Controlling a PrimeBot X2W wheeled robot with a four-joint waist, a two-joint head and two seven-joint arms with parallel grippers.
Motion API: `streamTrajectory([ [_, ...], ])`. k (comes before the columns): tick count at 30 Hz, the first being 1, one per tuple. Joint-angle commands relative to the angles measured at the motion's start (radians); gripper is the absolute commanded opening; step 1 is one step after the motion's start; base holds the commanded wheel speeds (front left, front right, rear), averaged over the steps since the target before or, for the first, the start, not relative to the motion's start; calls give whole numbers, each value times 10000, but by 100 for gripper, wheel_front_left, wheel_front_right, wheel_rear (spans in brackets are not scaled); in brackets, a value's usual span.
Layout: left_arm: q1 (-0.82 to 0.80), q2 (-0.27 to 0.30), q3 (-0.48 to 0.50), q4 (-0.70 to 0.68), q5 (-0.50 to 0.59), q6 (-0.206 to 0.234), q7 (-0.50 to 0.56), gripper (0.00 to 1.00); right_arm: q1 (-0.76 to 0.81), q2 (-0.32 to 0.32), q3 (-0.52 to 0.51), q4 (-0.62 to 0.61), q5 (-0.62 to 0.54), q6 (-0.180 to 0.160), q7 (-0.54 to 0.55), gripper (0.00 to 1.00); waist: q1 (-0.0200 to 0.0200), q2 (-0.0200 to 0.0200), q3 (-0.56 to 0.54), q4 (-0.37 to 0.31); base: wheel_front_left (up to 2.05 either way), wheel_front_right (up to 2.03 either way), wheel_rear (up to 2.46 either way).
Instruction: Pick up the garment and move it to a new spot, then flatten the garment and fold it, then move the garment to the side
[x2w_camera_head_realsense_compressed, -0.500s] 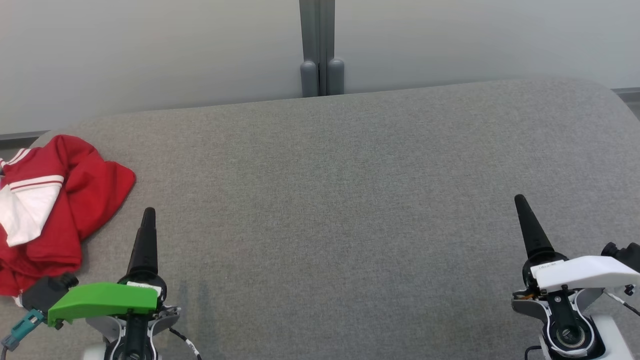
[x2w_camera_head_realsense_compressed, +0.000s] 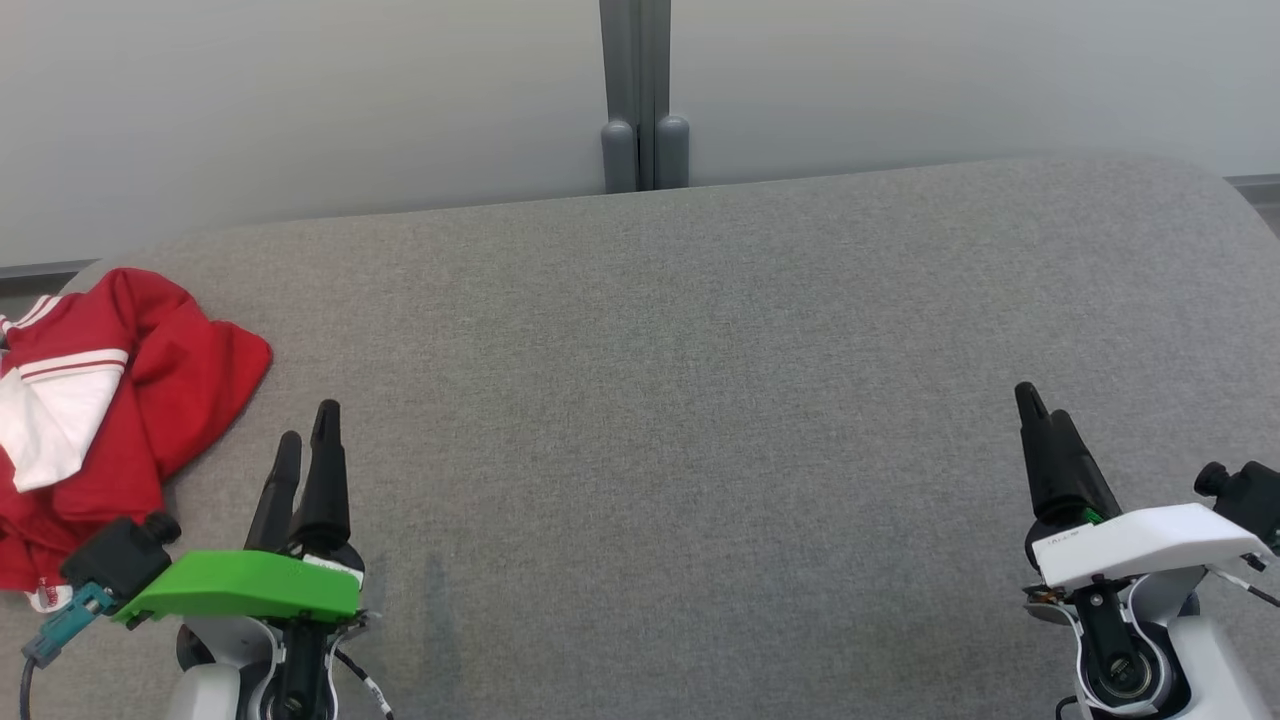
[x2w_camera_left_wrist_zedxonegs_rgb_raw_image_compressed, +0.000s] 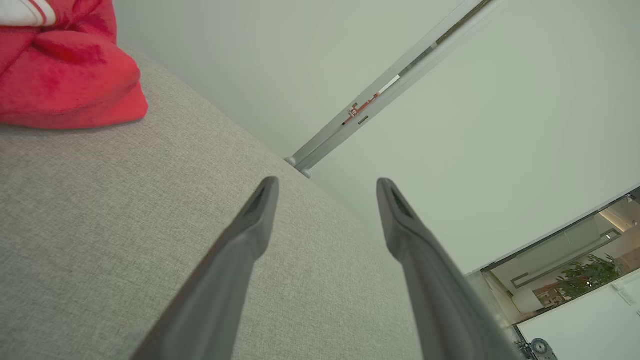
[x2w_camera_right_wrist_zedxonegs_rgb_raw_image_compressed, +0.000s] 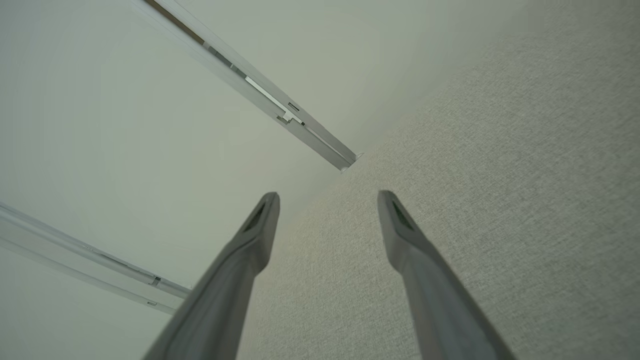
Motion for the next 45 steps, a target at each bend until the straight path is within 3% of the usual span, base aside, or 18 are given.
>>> streamTrajectory([
  [1, -354, 158, -44, -84, 434, -31, -107, 100, -248, -115, 58, -184, -363, 4, -117, 100, 0, 0, 0, 2, 0, 0, 0],
  [45, -549, 305, -584, 794, 5685, -45, -1336, 100, -371, -306, 483, 332, -5430, 5, -1344, 100, -1, 0, 2, 90, 0, 0, 0],
])
